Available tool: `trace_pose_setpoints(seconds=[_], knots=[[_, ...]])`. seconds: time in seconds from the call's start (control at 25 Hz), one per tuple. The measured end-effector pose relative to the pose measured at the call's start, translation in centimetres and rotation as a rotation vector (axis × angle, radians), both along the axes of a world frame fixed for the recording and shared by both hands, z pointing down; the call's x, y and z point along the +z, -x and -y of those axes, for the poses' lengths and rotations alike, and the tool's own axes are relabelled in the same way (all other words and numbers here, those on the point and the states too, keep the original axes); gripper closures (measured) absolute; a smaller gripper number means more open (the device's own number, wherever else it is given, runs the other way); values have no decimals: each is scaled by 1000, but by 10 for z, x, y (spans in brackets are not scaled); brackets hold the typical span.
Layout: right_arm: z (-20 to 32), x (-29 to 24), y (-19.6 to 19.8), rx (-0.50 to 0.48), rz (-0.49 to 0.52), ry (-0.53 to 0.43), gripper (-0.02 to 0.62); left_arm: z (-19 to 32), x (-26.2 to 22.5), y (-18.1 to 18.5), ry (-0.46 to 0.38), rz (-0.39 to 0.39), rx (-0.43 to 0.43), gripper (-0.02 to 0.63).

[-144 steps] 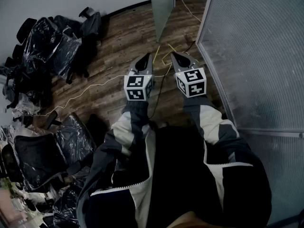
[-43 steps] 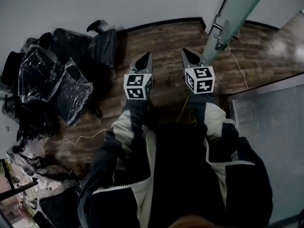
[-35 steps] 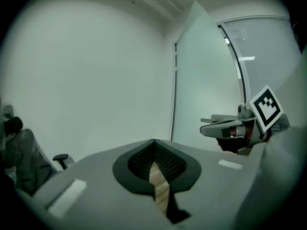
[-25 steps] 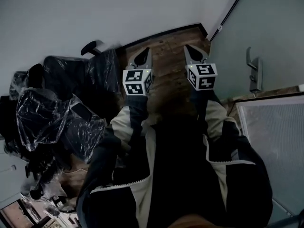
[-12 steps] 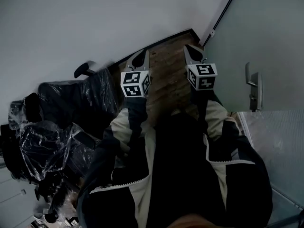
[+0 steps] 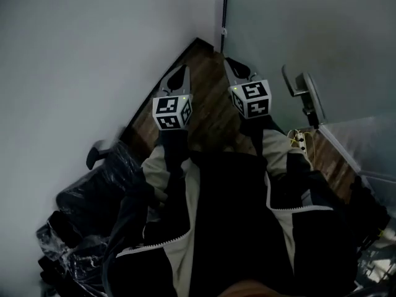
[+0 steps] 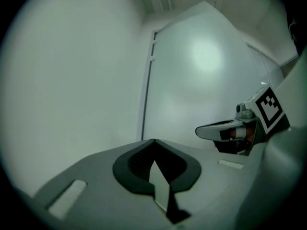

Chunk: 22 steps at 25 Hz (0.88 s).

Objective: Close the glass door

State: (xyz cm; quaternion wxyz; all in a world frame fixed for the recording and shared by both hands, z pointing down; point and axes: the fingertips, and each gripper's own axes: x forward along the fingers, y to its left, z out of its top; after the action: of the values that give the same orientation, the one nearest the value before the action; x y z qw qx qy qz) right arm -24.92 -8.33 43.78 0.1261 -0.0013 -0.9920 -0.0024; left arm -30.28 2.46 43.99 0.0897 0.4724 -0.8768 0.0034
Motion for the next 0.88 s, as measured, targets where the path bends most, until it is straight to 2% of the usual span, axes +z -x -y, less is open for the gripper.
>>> trace_pose_setpoints(seconds=[0.12,0.28,0.52,0.76,0.88], knots=[[18,5,-14,101,-8,10,591,54,2,-5,6,-3,166,601],[42,4,-46,287,12,18,591,109,1,-23,12,6,388,603],[83,16,-136,629,-3,-9,591,173,14,-82,2,5,703,603],[103,20,-208,823,-56,-86,591,199,26,-124,4,-16,850,603],[110,9,-222,832,-148,-228,588,207,25,-138,0,-26,884,603]])
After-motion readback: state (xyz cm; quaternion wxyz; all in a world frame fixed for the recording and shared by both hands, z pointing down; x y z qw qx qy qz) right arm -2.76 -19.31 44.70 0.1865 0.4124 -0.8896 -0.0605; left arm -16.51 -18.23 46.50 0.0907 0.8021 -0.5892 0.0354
